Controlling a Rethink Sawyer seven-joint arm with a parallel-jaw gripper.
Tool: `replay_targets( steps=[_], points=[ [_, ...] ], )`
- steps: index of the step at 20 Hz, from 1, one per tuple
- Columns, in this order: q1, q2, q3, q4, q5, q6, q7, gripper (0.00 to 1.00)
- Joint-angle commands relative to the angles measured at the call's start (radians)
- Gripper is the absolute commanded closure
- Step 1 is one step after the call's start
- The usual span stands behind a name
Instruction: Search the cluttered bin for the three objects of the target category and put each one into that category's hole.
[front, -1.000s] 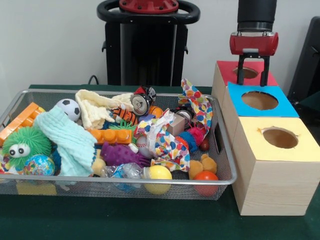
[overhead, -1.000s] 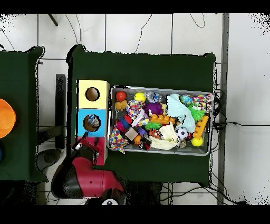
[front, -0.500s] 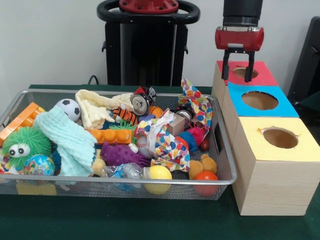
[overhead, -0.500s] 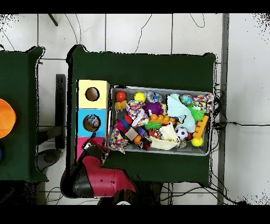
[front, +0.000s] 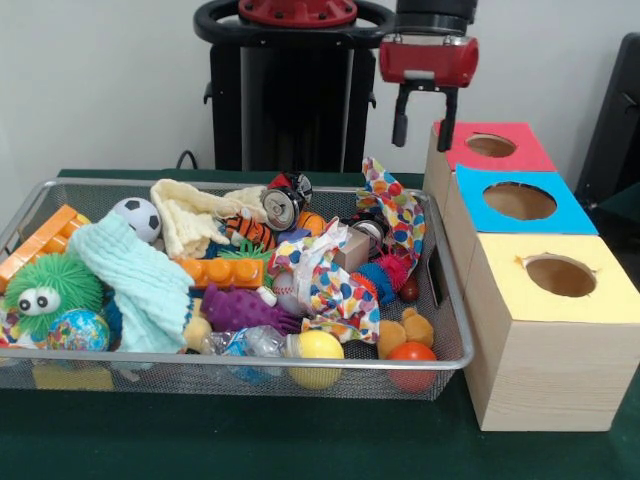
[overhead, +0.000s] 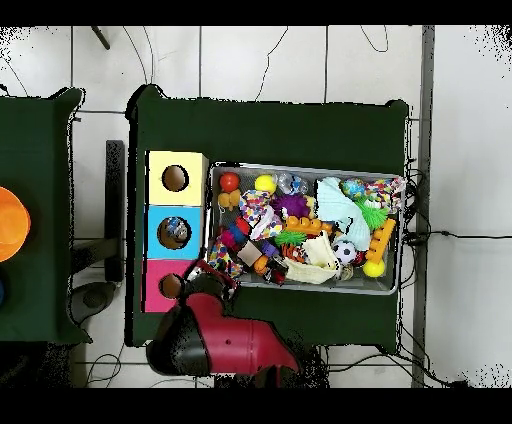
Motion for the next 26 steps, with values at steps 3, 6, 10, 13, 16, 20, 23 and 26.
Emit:
replay_targets(
  steps=[3, 6, 10, 13, 16, 20, 23, 26],
  points=[
    [-0.216, -0.060, 0.142, 0.039, -0.182, 0.141, -0.056, 0.00],
    [-0.287, -0.070, 0.179, 0.040, -0.233, 0.162, -0.074, 0.00],
    [-0.376, -0.070, 0.227, 0.031, -0.307, 0.178, -0.101, 0.00],
    [-0.408, -0.054, 0.238, 0.011, -0.362, 0.195, -0.125, 0.00],
    [-0.404, -0.029, 0.235, -0.020, -0.406, 0.203, -0.125, 0.00],
    [-0.519, -0.042, 0.439, 0.012, -0.442, 0.278, -0.186, 0.00],
    [-0.506, -0.073, 0.464, 0.000, -0.423, 0.331, -0.174, 0.00],
    [-0.518, -0.094, 0.490, -0.019, -0.399, 0.355, -0.144, 0.00]
  ],
)
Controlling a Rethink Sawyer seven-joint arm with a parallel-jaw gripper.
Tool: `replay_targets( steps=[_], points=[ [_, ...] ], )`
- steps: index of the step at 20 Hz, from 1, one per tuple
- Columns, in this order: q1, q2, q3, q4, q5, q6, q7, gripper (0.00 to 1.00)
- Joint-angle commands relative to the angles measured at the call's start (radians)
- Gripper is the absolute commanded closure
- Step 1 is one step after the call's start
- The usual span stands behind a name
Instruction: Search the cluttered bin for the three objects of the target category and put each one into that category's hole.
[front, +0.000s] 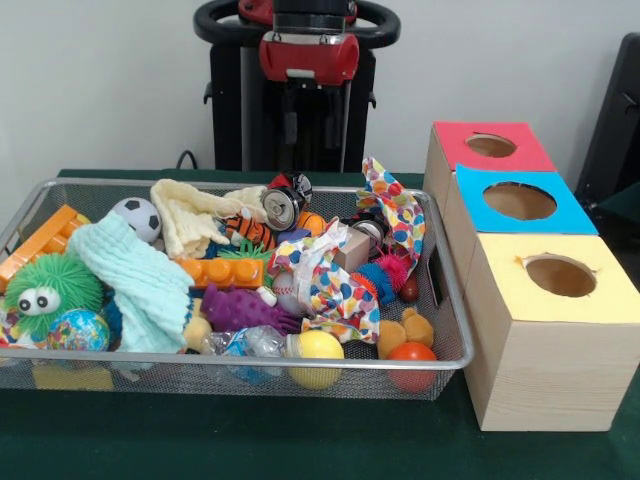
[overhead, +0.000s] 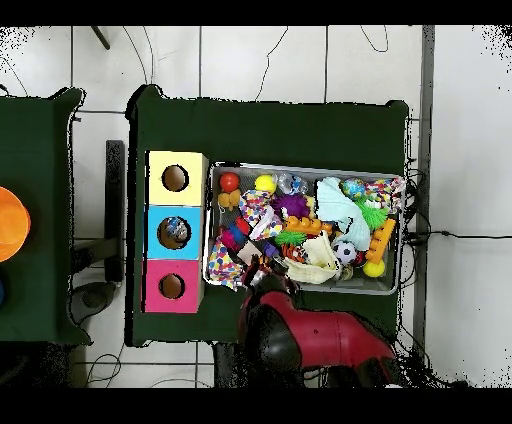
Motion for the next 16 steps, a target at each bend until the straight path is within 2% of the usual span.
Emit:
replay_targets(
  steps=[1, 3, 6, 8, 11, 16],
  points=[
    [-0.037, -0.035, 0.206, -0.042, -0.014, 0.184, -0.135, 0.00],
    [-0.018, -0.033, 0.166, -0.074, -0.026, 0.179, -0.101, 0.00],
    [0.023, -0.016, 0.074, -0.120, -0.072, 0.093, -0.036, 0.00],
    [0.032, 0.014, 0.041, -0.136, -0.080, 0.022, -0.002, 0.00],
    [0.041, 0.062, 0.011, -0.166, -0.111, -0.057, 0.011, 0.00],
    [0.113, 0.135, -0.101, -0.254, -0.144, -0.111, 0.016, 0.00]
  ],
)
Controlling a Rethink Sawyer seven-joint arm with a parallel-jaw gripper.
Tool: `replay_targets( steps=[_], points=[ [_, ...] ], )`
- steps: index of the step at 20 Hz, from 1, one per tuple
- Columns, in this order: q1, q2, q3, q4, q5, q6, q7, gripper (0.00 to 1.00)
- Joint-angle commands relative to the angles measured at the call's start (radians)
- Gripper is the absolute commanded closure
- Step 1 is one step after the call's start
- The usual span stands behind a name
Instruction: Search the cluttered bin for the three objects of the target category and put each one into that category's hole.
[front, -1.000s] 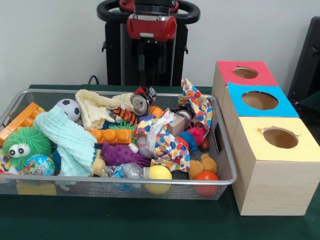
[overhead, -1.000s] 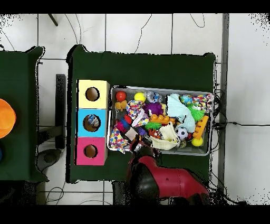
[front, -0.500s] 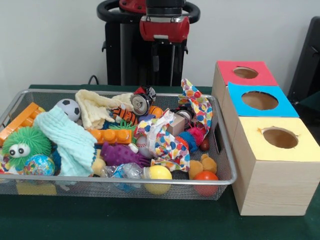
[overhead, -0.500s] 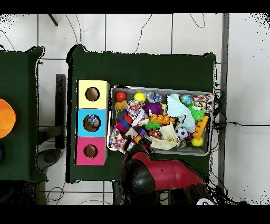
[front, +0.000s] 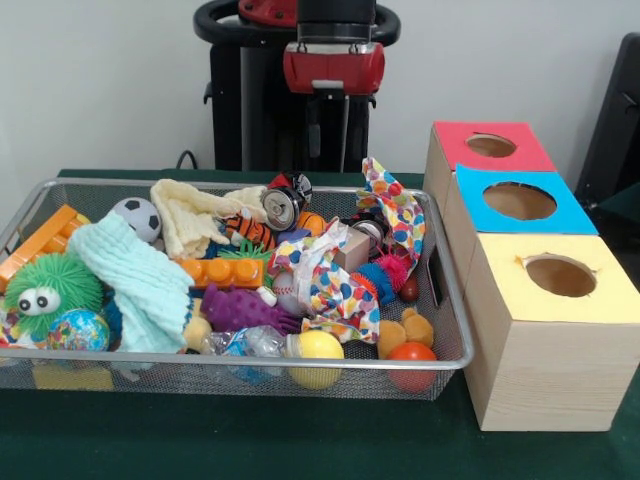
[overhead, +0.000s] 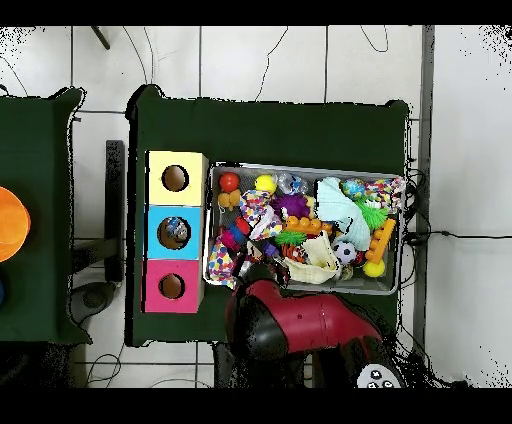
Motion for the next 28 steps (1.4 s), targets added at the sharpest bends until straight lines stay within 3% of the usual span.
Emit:
replay_targets(
  steps=[1, 5, 12, 20, 28],
  points=[
    [0.049, 0.114, -0.105, -0.191, -0.082, -0.118, 0.016, 0.00],
    [0.052, 0.142, -0.108, -0.243, -0.082, -0.107, 0.002, 0.00],
    [0.139, 0.278, -0.201, -0.381, -0.086, -0.113, -0.005, 0.00],
    [0.128, 0.354, -0.171, -0.464, -0.120, -0.142, -0.024, 0.00],
    [0.089, 0.382, -0.116, -0.516, -0.222, -0.212, -0.044, 0.00]
  ],
)
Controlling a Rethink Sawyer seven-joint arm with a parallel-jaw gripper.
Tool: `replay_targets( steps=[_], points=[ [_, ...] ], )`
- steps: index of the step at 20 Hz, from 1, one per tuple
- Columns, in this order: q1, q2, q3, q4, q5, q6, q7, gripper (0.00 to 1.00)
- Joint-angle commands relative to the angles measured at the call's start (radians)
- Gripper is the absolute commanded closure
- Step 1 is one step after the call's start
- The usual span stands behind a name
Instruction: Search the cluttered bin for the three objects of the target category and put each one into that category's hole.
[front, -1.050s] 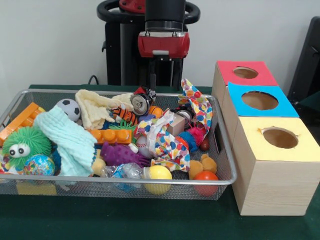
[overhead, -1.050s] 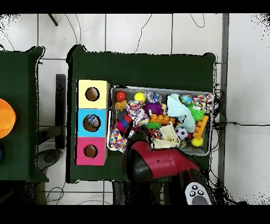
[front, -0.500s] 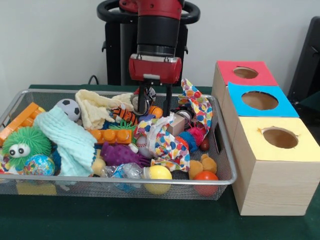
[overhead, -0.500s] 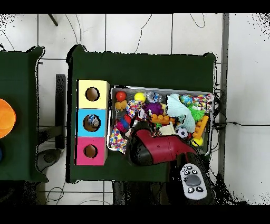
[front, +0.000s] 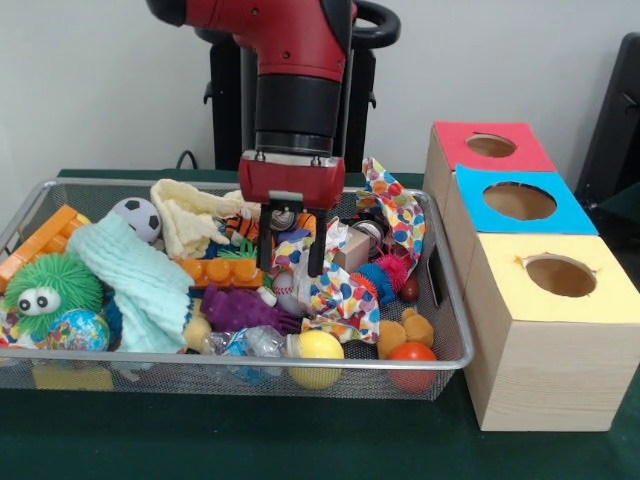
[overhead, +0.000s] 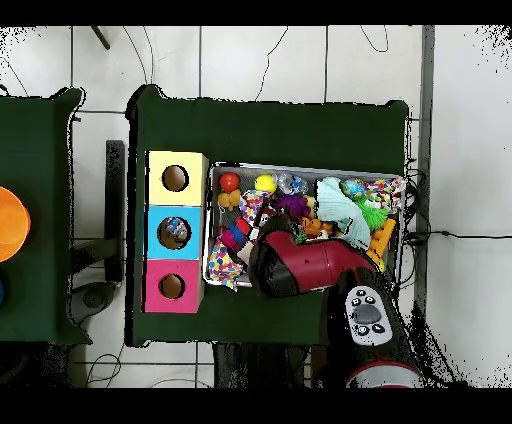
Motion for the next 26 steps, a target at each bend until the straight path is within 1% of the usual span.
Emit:
replay_targets(
  steps=[1, 5, 8, 16, 19, 21, 23, 26],
  points=[
    [-0.021, 0.059, 0.047, -0.129, -0.105, -0.081, -0.043, 0.00],
    [-0.008, 0.063, 0.027, -0.135, -0.135, -0.120, -0.028, 0.00],
    [-0.005, 0.075, 0.021, -0.139, -0.170, -0.144, -0.034, 0.00],
    [-0.004, 0.085, 0.029, -0.153, -0.238, -0.167, -0.035, 0.00],
    [0.028, 0.106, -0.019, -0.173, -0.230, -0.193, -0.040, 0.00],
    [0.039, 0.111, -0.036, -0.178, -0.231, -0.202, -0.040, 0.00],
    [0.040, 0.110, -0.038, -0.180, -0.241, -0.194, -0.037, 0.00],
    [0.022, 0.114, -0.018, -0.184, -0.275, -0.172, -0.034, 0.00]
  ],
)
